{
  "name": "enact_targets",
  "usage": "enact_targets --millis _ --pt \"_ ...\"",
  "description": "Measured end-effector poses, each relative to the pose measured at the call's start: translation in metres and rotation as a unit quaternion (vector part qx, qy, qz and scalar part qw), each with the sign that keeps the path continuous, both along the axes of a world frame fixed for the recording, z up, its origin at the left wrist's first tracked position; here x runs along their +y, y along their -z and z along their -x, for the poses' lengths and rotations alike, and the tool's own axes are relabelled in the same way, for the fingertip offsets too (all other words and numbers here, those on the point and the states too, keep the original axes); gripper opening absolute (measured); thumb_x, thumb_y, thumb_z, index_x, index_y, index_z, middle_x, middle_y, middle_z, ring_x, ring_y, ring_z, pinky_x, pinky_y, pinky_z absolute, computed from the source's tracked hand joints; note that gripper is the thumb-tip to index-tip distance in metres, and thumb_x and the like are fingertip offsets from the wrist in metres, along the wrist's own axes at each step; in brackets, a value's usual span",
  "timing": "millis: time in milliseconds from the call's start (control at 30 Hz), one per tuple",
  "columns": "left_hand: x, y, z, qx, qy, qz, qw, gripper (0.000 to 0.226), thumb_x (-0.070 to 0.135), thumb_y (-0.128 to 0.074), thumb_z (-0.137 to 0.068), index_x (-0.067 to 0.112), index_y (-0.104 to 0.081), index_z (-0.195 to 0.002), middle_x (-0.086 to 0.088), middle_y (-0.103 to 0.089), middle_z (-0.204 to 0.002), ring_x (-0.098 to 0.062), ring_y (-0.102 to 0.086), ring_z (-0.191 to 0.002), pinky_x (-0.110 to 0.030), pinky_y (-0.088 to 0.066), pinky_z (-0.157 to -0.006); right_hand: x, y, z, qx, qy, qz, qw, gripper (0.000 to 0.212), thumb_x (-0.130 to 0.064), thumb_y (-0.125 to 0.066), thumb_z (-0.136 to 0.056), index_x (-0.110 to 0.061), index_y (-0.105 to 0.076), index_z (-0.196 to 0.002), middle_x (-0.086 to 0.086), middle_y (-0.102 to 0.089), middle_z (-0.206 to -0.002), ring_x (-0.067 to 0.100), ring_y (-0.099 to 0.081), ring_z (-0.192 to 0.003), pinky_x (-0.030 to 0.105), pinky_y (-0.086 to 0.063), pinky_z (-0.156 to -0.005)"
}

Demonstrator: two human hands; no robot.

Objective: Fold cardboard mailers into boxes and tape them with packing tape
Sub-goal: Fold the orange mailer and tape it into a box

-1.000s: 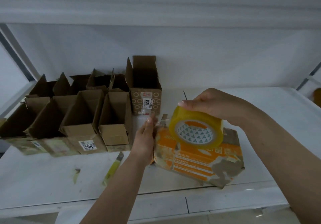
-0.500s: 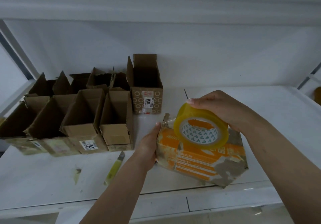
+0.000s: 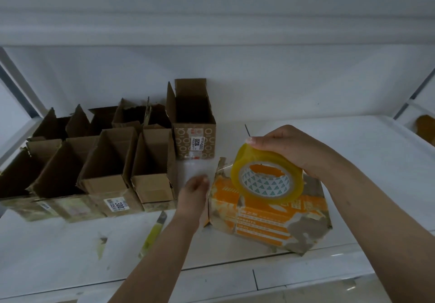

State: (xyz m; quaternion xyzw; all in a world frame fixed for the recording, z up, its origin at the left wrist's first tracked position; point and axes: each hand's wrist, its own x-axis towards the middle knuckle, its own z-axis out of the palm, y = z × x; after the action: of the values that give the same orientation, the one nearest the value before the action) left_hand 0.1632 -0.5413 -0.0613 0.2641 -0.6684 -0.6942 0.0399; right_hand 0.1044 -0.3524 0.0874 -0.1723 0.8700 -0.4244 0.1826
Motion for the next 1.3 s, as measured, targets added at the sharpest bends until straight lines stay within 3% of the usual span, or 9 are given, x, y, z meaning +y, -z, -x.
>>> enact_targets --millis 67,133,267,400,533,633,767,1000,1300 --pt "-0.006 -0.017 -0.002 0.124 0.024 0.049 0.991 0.034 0.049 -0.045 -0.098 0.034 -0.057 -0.126 0.019 -0.061 -0.121 0.000 -0.052 -0.120 -0.026 -0.037 -0.097 0.000 0.000 0.001 -0.003 -0.003 -0.002 1.000 0.070 -0.082 -0.058 -0.052 -0.018 -0.076 -0.072 0.001 -0.074 -0.070 0.019 -0.072 -0.061 0.027 -0.052 -0.062" --pt "-0.007 -0.036 -0.004 0.248 0.171 0.051 0.952 0.049 0.065 -0.044 -0.090 0.042 -0.045 -0.133 0.028 -0.053 -0.129 0.011 -0.048 -0.121 -0.017 -0.039 -0.096 0.000 0.000 0.000 -0.001 -0.009 -0.007 1.000 0.072 -0.085 -0.057 -0.050 -0.019 -0.076 -0.072 0.001 -0.074 -0.070 0.018 -0.072 -0.061 0.029 -0.053 -0.065" --pt "0.008 -0.053 0.005 0.303 0.410 0.183 0.840 0.080 0.057 -0.066 -0.081 0.015 -0.036 -0.142 -0.006 -0.055 -0.135 -0.022 -0.054 -0.125 -0.048 -0.045 -0.102 0.001 -0.001 0.001 -0.003 -0.005 -0.001 1.000 0.083 -0.091 -0.054 -0.044 -0.017 -0.076 -0.074 0.002 -0.074 -0.070 0.018 -0.072 -0.060 0.028 -0.054 -0.062" --pt "0.008 -0.047 0.014 0.233 0.381 0.383 0.809 0.105 0.073 -0.071 -0.053 0.026 -0.038 -0.141 0.007 -0.050 -0.137 -0.014 -0.043 -0.129 -0.044 -0.035 -0.109 0.015 0.007 -0.001 -0.078 -0.038 0.083 0.993 0.066 -0.082 -0.055 -0.065 -0.019 -0.076 -0.068 0.007 -0.072 -0.068 0.021 -0.069 -0.061 0.026 -0.055 -0.061" --pt "0.010 -0.047 0.015 0.196 0.370 0.435 0.797 0.110 0.082 -0.063 -0.049 0.034 -0.033 -0.143 0.012 -0.040 -0.143 -0.001 -0.032 -0.129 -0.029 -0.028 -0.113 0.040 0.021 -0.005 -0.148 -0.015 0.257 0.955 0.036 -0.049 -0.063 -0.074 -0.016 -0.079 -0.080 0.009 -0.074 -0.087 0.024 -0.071 -0.082 0.032 -0.058 -0.071" --pt "0.010 -0.051 0.013 0.217 0.383 0.450 0.777 0.102 0.079 -0.064 -0.056 0.036 -0.032 -0.143 0.017 -0.035 -0.140 0.003 -0.028 -0.126 -0.021 -0.024 -0.107 0.045 0.014 -0.008 -0.090 -0.005 0.205 0.975 0.029 -0.047 -0.069 -0.067 -0.021 -0.078 -0.074 0.004 -0.074 -0.080 0.018 -0.071 -0.077 0.029 -0.057 -0.072" --pt "0.009 -0.052 0.014 0.156 0.400 0.500 0.752 0.120 0.084 -0.054 -0.056 0.026 -0.016 -0.154 0.004 -0.022 -0.158 -0.014 -0.017 -0.145 -0.034 -0.018 -0.119 0.065 -0.006 -0.012 0.005 0.074 0.092 0.993 0.059 -0.065 -0.070 -0.051 -0.014 -0.077 -0.080 0.007 -0.075 -0.081 0.025 -0.072 -0.080 0.034 -0.055 -0.082" --pt "0.012 -0.053 0.011 0.120 0.406 0.528 0.736 0.119 0.083 -0.052 -0.060 0.026 -0.008 -0.155 0.008 -0.010 -0.161 -0.007 -0.007 -0.146 -0.028 -0.009 -0.117 0.086 -0.020 -0.012 0.099 0.066 -0.092 0.989 0.067 -0.067 -0.069 -0.071 0.000 -0.067 -0.067 0.007 -0.059 -0.057 0.016 -0.056 -0.048 0.027 -0.044 -0.055" --pt "0.012 -0.055 0.008 0.102 0.413 0.541 0.725 0.118 0.084 -0.053 -0.064 0.025 -0.007 -0.155 0.005 -0.010 -0.161 -0.011 -0.008 -0.147 -0.041 -0.015 -0.120 0.121 -0.025 -0.014 0.042 0.053 -0.096 0.993 0.077 -0.080 -0.064 -0.045 -0.011 -0.075 -0.078 0.004 -0.073 -0.072 0.011 -0.066 -0.057 0.021 -0.048 -0.062"
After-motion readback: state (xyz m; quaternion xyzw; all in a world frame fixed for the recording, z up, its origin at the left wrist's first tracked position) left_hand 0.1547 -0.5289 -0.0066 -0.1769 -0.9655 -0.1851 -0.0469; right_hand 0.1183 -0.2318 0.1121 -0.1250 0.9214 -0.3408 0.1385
